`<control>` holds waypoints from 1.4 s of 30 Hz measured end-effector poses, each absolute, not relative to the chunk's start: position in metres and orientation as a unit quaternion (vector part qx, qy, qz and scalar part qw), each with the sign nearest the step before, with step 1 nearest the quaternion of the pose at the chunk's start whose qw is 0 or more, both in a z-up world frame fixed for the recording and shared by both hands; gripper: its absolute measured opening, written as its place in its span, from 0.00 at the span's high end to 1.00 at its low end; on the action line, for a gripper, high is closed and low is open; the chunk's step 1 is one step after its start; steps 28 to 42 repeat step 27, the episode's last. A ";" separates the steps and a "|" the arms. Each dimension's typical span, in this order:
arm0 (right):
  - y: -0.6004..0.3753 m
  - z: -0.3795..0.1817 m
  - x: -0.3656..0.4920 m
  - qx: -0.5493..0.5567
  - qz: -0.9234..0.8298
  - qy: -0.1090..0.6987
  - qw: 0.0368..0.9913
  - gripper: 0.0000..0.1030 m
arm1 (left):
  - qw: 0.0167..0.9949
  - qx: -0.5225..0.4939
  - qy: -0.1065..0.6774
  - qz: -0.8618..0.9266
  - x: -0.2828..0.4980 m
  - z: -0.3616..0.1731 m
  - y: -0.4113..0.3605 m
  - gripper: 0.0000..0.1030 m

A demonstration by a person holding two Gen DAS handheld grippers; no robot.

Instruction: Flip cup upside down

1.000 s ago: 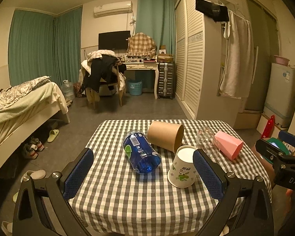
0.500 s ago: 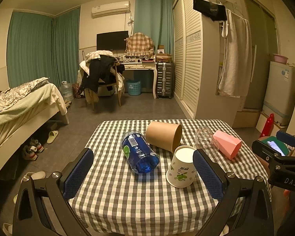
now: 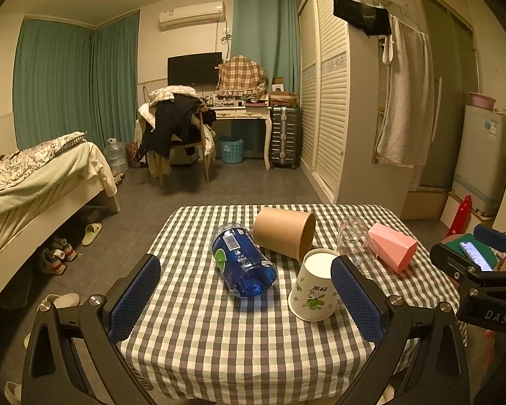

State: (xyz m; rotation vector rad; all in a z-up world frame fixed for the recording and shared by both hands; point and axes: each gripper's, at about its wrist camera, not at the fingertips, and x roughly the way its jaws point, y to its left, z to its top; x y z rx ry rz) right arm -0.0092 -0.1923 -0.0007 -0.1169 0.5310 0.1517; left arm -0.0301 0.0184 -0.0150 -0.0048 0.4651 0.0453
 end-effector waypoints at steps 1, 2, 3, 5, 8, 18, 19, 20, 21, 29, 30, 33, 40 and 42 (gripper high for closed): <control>-0.192 0.000 -0.009 -0.058 0.075 0.262 0.960 0.00 | 0.973 -0.003 0.231 0.022 -0.030 -0.015 0.018 0.00; -0.192 0.000 -0.009 -0.058 0.075 0.262 0.960 0.00 | 0.973 -0.003 0.231 0.021 -0.031 -0.015 0.019 0.00; -0.192 0.000 -0.009 -0.058 0.075 0.262 0.960 0.00 | 0.973 -0.002 0.231 0.021 -0.031 -0.016 0.019 0.00; -0.192 -0.001 -0.010 -0.057 0.075 0.263 0.960 0.00 | 0.973 -0.001 0.231 0.022 -0.031 -0.016 0.019 0.00; -0.193 -0.001 -0.010 -0.057 0.075 0.263 0.960 0.00 | 0.973 0.000 0.231 0.023 -0.031 -0.016 0.019 0.00; -0.193 -0.003 -0.011 -0.059 0.072 0.265 0.960 0.00 | 0.972 -0.001 0.234 0.023 -0.031 -0.016 0.018 0.00; -0.193 -0.004 -0.011 -0.059 0.072 0.265 0.960 0.00 | 0.972 0.000 0.235 0.024 -0.032 -0.017 0.018 0.00; -0.193 -0.004 -0.011 -0.059 0.072 0.265 0.960 0.00 | 0.972 -0.001 0.235 0.023 -0.031 -0.017 0.019 0.00; -0.193 -0.003 -0.011 -0.059 0.072 0.265 0.960 0.00 | 0.972 -0.001 0.235 0.023 -0.031 -0.017 0.019 0.00; -0.191 -0.006 -0.012 -0.061 0.072 0.269 0.959 0.00 | 0.971 0.003 0.236 0.024 -0.031 -0.018 0.019 0.00; -0.191 -0.006 -0.012 -0.061 0.072 0.269 0.959 0.00 | 0.971 0.003 0.236 0.024 -0.031 -0.018 0.019 0.00; -0.191 -0.006 -0.012 -0.061 0.072 0.269 0.959 0.00 | 0.971 0.003 0.236 0.024 -0.031 -0.018 0.019 0.00; -0.191 -0.006 -0.012 -0.061 0.072 0.269 0.959 0.00 | 0.971 0.003 0.236 0.024 -0.031 -0.018 0.019 0.00; -0.191 -0.006 -0.012 -0.061 0.072 0.269 0.959 0.00 | 0.971 0.003 0.236 0.024 -0.031 -0.018 0.019 0.00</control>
